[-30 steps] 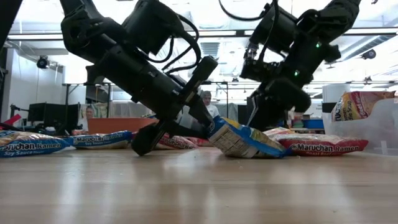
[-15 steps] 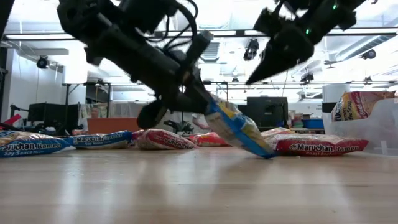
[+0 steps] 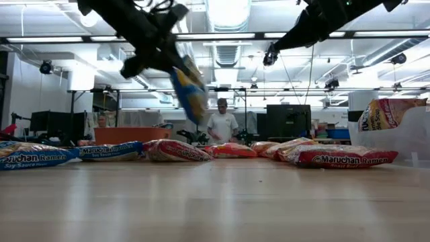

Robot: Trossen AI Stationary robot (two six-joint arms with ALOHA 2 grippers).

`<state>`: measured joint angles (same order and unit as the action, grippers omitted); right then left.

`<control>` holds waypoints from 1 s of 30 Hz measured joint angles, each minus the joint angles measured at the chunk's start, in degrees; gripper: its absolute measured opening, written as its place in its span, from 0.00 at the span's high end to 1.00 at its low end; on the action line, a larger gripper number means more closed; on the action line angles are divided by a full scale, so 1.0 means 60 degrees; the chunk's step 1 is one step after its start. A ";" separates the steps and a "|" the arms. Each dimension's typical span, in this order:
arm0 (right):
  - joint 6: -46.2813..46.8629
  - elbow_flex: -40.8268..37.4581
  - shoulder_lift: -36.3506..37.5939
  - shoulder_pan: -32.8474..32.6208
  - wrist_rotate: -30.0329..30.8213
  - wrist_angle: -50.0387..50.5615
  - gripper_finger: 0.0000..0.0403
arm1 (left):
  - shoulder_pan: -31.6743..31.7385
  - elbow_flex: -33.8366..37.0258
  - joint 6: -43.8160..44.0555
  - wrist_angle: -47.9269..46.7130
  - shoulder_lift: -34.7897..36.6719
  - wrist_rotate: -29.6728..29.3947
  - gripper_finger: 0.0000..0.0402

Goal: Sort Maruchan noodles
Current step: Put the blue noodle pack into the orange bin

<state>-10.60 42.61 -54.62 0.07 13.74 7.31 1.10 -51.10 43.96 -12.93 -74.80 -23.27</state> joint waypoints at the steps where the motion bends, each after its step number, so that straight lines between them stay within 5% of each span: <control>1: -0.0012 -0.0008 0.0037 0.0035 -0.0002 0.0018 0.98 | 0.0261 -0.0121 -0.0252 -0.0467 0.0294 -0.0007 1.00; 12: -0.0074 -0.0185 0.0010 0.0741 -0.0023 0.0371 0.98 | 0.4241 -0.2481 -0.3289 -0.4926 0.1099 -0.0058 1.00; 17: 0.0023 -0.0201 -0.0191 0.0971 -0.0029 0.0360 0.98 | 0.6305 -0.3202 -0.4141 -0.6056 0.0436 0.0262 1.00; 22: 0.0023 -0.0201 -0.0369 0.1090 -0.0031 0.0371 0.98 | 0.8031 -0.3451 -0.5138 -0.6149 -0.0551 0.2501 1.00; 30: 0.0019 -0.0201 -0.0657 0.1139 -0.0035 0.0382 0.98 | 0.9057 -0.4417 -0.6080 -0.7443 -0.2268 0.2739 1.00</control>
<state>-10.48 41.41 -58.57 6.90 13.54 9.61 55.44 -77.60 7.48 -57.59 -88.41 -6.83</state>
